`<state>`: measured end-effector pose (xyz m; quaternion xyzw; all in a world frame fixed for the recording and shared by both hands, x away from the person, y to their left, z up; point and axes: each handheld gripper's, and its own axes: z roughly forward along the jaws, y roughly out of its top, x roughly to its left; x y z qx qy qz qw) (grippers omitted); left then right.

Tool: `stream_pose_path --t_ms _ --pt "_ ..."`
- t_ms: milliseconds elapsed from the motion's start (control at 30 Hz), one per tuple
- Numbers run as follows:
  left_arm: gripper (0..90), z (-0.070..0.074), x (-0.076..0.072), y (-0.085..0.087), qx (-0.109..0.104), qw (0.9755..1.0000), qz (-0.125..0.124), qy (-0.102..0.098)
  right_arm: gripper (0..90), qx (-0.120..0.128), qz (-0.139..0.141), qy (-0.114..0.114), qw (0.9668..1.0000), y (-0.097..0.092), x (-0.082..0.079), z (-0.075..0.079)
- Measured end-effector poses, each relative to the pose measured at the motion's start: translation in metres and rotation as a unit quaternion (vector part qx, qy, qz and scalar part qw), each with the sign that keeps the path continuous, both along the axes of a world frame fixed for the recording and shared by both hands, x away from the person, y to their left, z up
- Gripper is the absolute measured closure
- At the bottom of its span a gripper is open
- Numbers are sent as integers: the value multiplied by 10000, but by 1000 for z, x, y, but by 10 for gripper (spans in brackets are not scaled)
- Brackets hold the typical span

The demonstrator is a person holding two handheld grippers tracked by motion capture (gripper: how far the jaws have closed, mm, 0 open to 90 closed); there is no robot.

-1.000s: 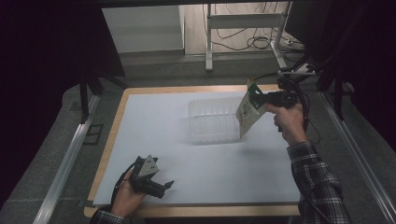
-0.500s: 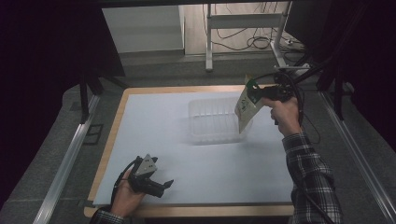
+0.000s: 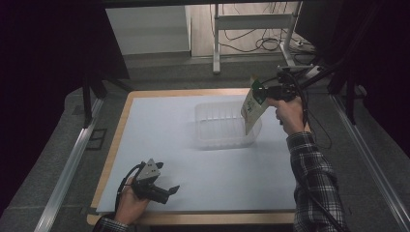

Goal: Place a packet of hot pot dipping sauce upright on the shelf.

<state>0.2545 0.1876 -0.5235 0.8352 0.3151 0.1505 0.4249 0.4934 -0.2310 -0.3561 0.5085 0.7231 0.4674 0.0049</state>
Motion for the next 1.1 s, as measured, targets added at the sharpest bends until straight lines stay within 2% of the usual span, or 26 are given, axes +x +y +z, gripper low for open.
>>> stream_pose_path --t_ms 500,567,933,1100 --pt "0 0 0 0 -34 10000 -74 -19 894 -186 -64 65 9998 9 12 -19" --pt "0 0 0 0 11 10000 -97 -13 893 -206 -51 83 9997 11 13 -22" --pt "0 -1 1 0 -88 9999 -62 63 893 -371 -68 159 9992 19 16 -41" --pt "0 0 0 0 -123 9999 -85 51 891 -255 -46 142 9996 18 16 -46"
